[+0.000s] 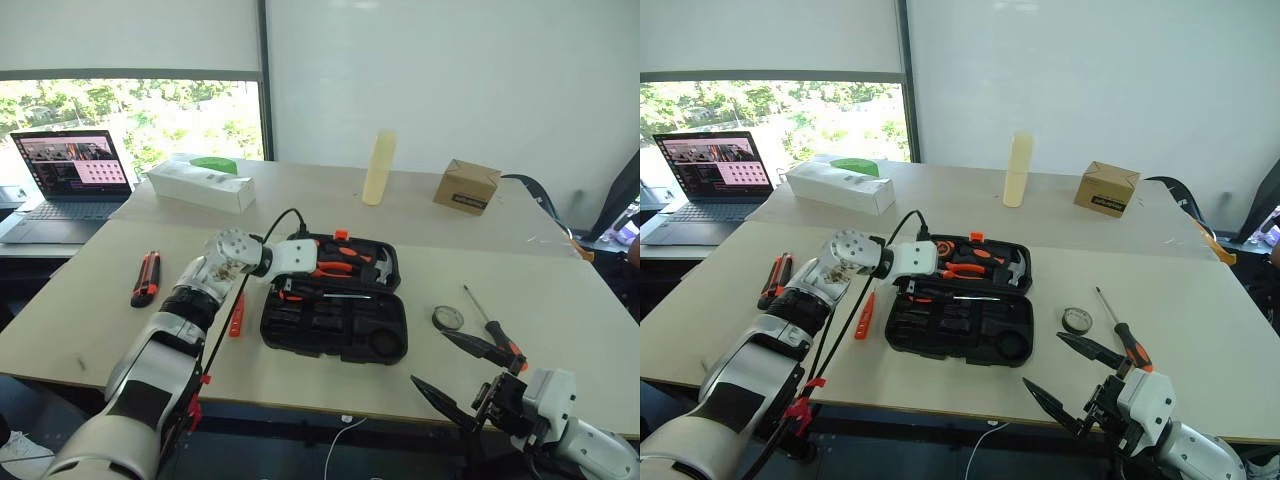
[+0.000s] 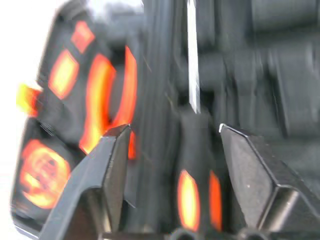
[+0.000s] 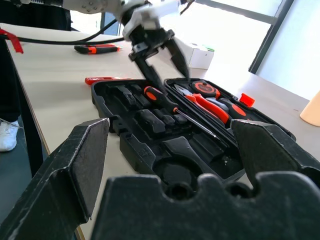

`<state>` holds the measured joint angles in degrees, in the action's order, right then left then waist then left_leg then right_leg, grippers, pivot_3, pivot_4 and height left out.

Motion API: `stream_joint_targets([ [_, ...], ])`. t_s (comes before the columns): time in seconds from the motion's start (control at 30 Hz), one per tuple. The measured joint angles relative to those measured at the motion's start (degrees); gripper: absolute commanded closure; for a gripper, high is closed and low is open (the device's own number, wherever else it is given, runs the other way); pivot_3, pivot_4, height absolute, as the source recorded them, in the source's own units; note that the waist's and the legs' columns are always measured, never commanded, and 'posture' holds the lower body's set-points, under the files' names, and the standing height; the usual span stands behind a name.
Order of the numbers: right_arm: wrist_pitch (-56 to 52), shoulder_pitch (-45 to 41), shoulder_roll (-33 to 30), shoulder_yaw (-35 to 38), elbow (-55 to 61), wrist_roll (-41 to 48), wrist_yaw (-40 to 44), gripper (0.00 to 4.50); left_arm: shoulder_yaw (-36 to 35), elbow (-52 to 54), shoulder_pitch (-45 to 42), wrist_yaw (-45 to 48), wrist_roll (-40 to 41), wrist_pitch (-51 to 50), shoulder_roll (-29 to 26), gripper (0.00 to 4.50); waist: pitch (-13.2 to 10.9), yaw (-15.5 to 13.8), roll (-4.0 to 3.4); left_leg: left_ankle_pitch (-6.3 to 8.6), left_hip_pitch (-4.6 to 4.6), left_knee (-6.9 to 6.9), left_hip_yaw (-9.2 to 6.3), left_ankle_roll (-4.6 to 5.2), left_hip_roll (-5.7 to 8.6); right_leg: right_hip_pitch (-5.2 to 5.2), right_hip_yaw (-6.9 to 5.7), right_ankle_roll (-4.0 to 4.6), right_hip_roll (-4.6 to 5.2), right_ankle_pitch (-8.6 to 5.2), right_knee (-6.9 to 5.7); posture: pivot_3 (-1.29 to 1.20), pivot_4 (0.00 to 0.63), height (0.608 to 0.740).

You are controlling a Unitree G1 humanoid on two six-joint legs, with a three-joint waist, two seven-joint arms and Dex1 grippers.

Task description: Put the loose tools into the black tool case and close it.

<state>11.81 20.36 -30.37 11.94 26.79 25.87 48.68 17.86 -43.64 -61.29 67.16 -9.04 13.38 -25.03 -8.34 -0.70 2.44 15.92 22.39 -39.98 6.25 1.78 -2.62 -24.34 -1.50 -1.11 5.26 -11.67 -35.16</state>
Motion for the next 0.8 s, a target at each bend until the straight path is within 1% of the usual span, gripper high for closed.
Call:
stream_joint_targets([
  [0.03,0.0,0.0,0.0,0.0,0.0,0.0,0.0,0.0,-0.6,0.1,0.0,0.0,0.4,0.3,0.0,2.13,0.0,0.1,0.0,0.0,-0.02,0.0,0.01,0.0,0.0,0.0,0.01,0.0,-0.01,0.0,0.0,0.0,0.15,0.74],
  [0.13,0.0,0.3,0.0,-0.1,0.3,0.0,-0.3,0.0,-1.2,-0.7,1.2,0.1,1.4,0.1,-0.1,3.31,0.0,0.1,-0.01,0.0,-0.08,0.0,0.04,0.0,0.01,0.02,0.06,-0.01,-0.02,0.0,-0.03,0.0,0.15,0.74],
  [0.17,-0.1,0.4,0.0,-0.2,0.6,0.0,-0.4,0.0,-1.2,-1.6,1.6,-0.1,1.4,-0.1,0.0,3.55,0.0,0.1,-0.01,0.0,-0.07,0.0,0.04,0.0,0.01,0.02,0.06,-0.01,-0.02,0.0,-0.04,0.0,0.15,0.74],
  [0.2,-0.1,0.8,0.0,-0.3,1.2,-0.1,-0.5,0.0,-1.1,-2.6,2.1,-0.2,1.3,-0.1,0.1,4.04,0.0,0.1,-0.01,0.0,-0.06,0.0,0.05,0.0,0.01,0.01,0.05,-0.01,-0.02,-0.01,-0.04,0.0,0.15,0.74],
  [0.27,-0.1,1.7,0.0,-0.5,2.0,-0.4,-0.6,0.0,-1.1,-4.0,3.1,-0.7,1.3,-1.0,0.5,4.43,0.0,0.0,-0.01,0.0,-0.04,-0.01,0.05,0.0,0.02,0.02,0.04,-0.02,0.0,-0.01,-0.03,0.0,0.15,0.74],
  [0.5,-0.1,2.5,0.0,-0.6,2.5,-0.8,-1.4,0.0,-0.8,-4.4,5.0,-2.9,0.1,-3.6,1.8,4.43,0.0,0.0,-0.01,0.01,-0.04,-0.02,0.05,0.01,0.04,0.04,0.05,-0.04,0.01,-0.01,-0.01,0.0,0.15,0.74],
  [0.8,-0.2,2.3,0.0,-0.6,2.5,-1.0,-2.6,0.0,0.0,-1.4,6.9,-4.7,-0.6,-8.3,2.3,4.43,0.0,0.0,-0.04,0.01,-0.22,-0.04,-0.01,0.01,0.03,0.17,0.12,-0.04,0.0,0.0,-0.1,0.0,0.15,0.74],
])
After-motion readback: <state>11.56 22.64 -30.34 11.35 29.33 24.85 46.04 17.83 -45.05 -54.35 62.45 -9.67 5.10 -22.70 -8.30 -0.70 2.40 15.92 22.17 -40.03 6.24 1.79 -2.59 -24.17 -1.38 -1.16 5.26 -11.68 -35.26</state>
